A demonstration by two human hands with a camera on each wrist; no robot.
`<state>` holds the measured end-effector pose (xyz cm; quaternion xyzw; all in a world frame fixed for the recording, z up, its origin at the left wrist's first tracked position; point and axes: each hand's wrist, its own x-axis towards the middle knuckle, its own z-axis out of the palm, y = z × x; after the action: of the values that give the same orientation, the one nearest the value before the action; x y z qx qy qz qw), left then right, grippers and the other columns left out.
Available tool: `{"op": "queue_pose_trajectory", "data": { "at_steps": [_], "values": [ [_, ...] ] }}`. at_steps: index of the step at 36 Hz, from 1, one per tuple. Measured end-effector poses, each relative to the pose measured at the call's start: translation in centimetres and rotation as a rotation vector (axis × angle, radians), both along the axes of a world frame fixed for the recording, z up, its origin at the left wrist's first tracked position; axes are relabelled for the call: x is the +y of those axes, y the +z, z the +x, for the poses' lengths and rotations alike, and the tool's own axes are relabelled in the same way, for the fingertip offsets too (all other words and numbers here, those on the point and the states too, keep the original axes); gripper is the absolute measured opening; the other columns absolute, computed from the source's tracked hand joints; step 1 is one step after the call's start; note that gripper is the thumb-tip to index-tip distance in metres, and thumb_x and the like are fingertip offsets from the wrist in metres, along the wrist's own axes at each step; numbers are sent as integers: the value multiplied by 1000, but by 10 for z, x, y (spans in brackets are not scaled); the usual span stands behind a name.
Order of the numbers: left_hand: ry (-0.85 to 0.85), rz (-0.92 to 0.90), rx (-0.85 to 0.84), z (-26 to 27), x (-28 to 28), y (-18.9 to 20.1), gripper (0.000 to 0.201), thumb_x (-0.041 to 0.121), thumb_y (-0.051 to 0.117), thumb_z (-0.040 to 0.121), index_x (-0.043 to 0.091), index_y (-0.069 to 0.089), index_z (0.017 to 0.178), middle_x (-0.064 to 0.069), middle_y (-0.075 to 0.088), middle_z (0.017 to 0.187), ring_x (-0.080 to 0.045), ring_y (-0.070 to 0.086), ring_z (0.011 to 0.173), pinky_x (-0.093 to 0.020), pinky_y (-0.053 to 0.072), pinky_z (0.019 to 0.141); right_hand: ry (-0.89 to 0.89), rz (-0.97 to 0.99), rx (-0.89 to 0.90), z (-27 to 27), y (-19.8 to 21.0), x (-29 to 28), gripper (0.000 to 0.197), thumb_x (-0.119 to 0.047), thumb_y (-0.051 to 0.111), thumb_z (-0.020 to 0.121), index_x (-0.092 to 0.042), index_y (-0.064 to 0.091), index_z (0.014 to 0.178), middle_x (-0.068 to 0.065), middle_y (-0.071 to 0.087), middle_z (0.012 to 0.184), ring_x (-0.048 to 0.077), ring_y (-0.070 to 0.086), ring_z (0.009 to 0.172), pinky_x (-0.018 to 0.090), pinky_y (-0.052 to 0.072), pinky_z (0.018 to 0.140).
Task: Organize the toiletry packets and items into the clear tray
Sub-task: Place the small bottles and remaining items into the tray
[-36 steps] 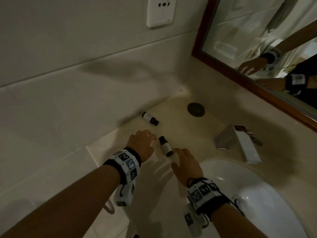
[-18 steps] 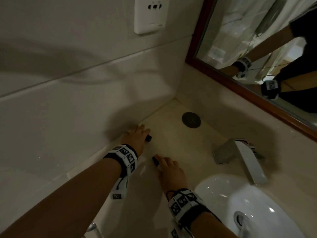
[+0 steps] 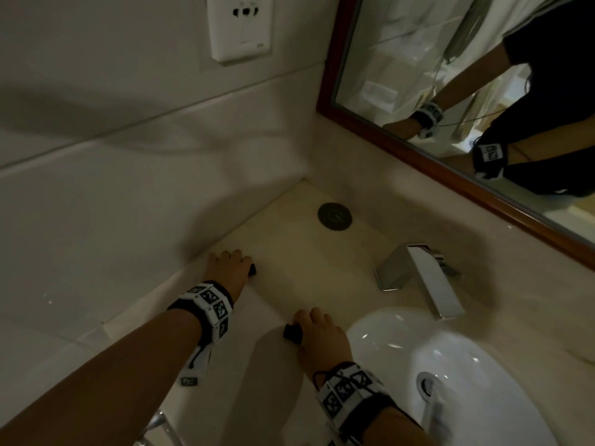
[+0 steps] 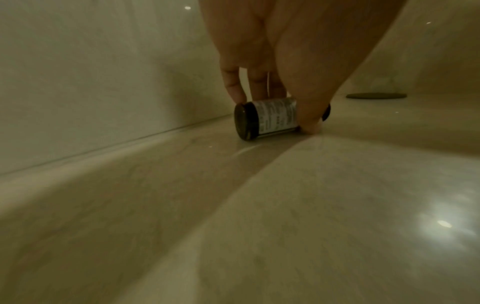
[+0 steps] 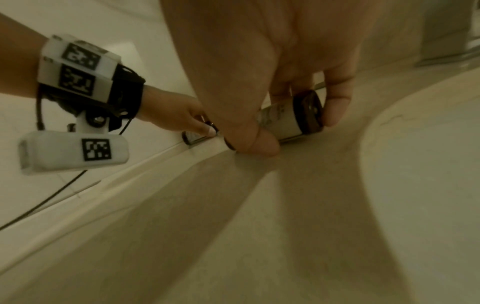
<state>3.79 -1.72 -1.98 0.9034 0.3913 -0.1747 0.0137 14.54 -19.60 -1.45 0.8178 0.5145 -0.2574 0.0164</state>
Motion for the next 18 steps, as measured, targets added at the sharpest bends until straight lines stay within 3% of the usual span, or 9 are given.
{"op": "queue_pose_trajectory", "data": {
  "at_steps": [7,12,18],
  "values": [
    [-18,-174,-131,1,-57,6,36,24,36,101,15,36,136,-10,38,134,-30,52,111,-38,46,93,-91,-75,33,13,14,-50,38,-13,44,90,-19,37,127,7,53,121,30,56,107,38,46,86],
    [-114,-249,-241,25,-116,18,34,30,33,102,19,36,134,-8,38,130,-28,50,108,-40,48,90,-195,-54,57,34,28,-106,33,-17,42,91,-20,37,123,7,56,118,30,58,103,35,43,76],
    [-241,-363,-266,65,-190,35,31,33,29,102,17,39,127,-7,51,123,-27,53,106,-40,44,93,-303,-80,74,59,47,-175,26,-30,46,92,-20,46,116,6,63,115,28,60,104,34,48,82]
  ]
}}
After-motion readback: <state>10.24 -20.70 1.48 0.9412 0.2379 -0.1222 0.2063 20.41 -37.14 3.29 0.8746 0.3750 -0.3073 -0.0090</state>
